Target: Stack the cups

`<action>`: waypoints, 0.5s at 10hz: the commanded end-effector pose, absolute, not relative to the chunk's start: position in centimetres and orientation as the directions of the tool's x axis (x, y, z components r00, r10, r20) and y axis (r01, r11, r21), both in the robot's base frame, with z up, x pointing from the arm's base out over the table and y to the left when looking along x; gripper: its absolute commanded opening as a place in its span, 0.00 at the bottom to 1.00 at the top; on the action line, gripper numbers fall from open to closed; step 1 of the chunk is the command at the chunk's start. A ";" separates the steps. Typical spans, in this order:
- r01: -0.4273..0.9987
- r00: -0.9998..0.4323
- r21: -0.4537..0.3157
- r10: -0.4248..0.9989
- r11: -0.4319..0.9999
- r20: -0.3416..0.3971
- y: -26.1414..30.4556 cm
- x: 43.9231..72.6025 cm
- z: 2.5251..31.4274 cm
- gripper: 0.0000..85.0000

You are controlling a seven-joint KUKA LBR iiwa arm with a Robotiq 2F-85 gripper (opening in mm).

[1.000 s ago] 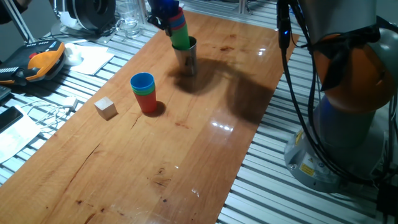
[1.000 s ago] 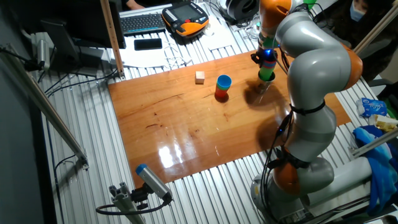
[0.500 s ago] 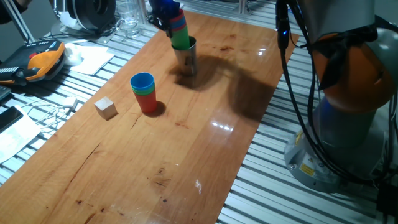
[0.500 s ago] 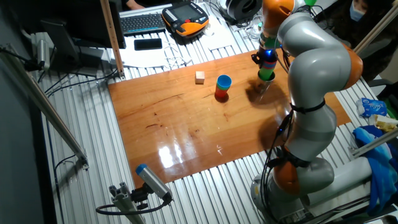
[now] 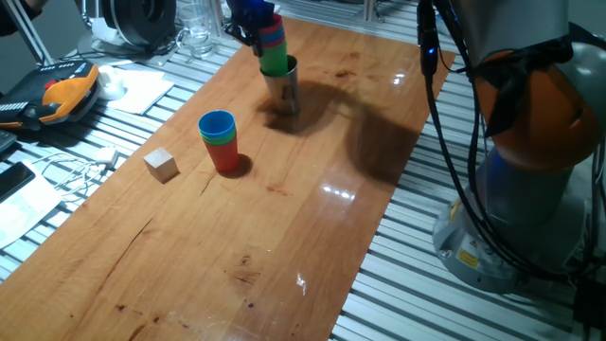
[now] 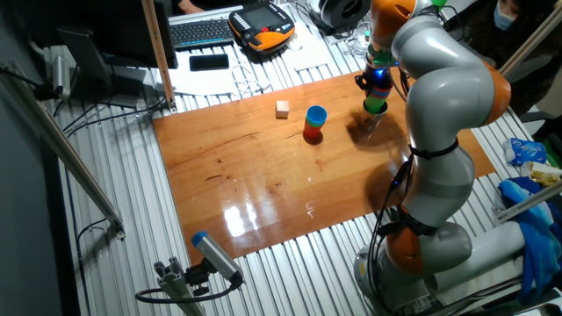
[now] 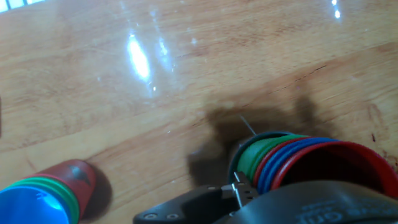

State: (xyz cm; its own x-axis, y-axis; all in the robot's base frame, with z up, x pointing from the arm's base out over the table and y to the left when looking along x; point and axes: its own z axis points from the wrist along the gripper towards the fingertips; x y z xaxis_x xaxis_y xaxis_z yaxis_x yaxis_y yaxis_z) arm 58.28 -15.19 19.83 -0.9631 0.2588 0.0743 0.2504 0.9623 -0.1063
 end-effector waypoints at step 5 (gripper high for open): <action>0.271 -0.957 -0.119 0.280 0.955 0.070 -14.5 58.6 20.3 0.40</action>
